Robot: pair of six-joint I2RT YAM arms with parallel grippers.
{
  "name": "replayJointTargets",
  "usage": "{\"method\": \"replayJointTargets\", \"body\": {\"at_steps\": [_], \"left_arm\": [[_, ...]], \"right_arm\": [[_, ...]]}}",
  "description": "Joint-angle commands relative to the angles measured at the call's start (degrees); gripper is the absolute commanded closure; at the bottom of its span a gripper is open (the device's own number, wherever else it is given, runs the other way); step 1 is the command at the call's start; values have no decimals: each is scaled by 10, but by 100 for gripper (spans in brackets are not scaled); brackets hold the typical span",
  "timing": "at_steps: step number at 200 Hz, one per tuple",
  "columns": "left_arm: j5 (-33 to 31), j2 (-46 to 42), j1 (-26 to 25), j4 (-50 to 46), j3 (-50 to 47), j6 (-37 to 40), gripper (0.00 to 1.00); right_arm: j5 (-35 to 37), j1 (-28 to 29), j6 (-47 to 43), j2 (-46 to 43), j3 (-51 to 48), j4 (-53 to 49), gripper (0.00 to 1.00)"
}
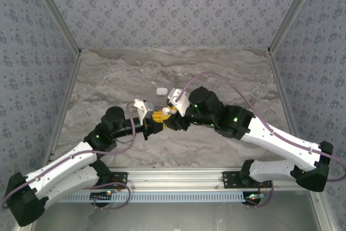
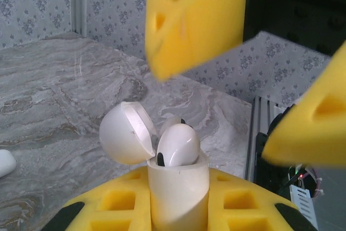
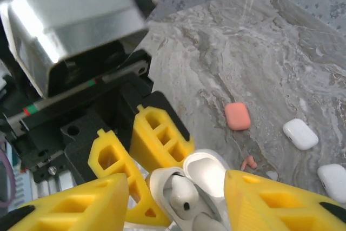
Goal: Insert the wireless bluetooth earbuds into the charging case
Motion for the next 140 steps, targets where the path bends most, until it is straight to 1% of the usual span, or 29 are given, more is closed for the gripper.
{"method": "replayJointTargets", "body": {"at_steps": [1,21,25,41,60,71,88,97,117,130,140], "left_arm": [[5,-2,-4,30,22,7,100],[2,0,-4,32,21,7,100],[2,0,-4,34,21,7,100],[-2,2,-4,36,20,6,100],[-18,5,-4,39,17,3,100],[-38,6,-3,41,13,0,100],[-55,5,-4,55,2,0,100],[-54,3,-3,65,-3,-2,100],[-46,5,-4,73,-5,-6,100],[-38,7,-4,74,-3,-6,100],[-34,8,-4,73,-3,-6,100]], "right_arm": [[-6,-22,34,-48,8,19,42],[15,-56,70,-80,0,21,39],[22,-63,80,-87,-22,21,38],[31,-99,113,-111,-51,23,34],[81,-134,168,-131,-84,0,26],[119,-155,222,-137,-102,-32,21],[143,-188,279,-145,-137,-69,12],[117,-205,292,-153,-165,-53,9],[-9,-235,301,-184,-250,63,0],[-78,-251,333,-201,-294,147,0],[-105,-256,350,-208,-312,189,0]]}}
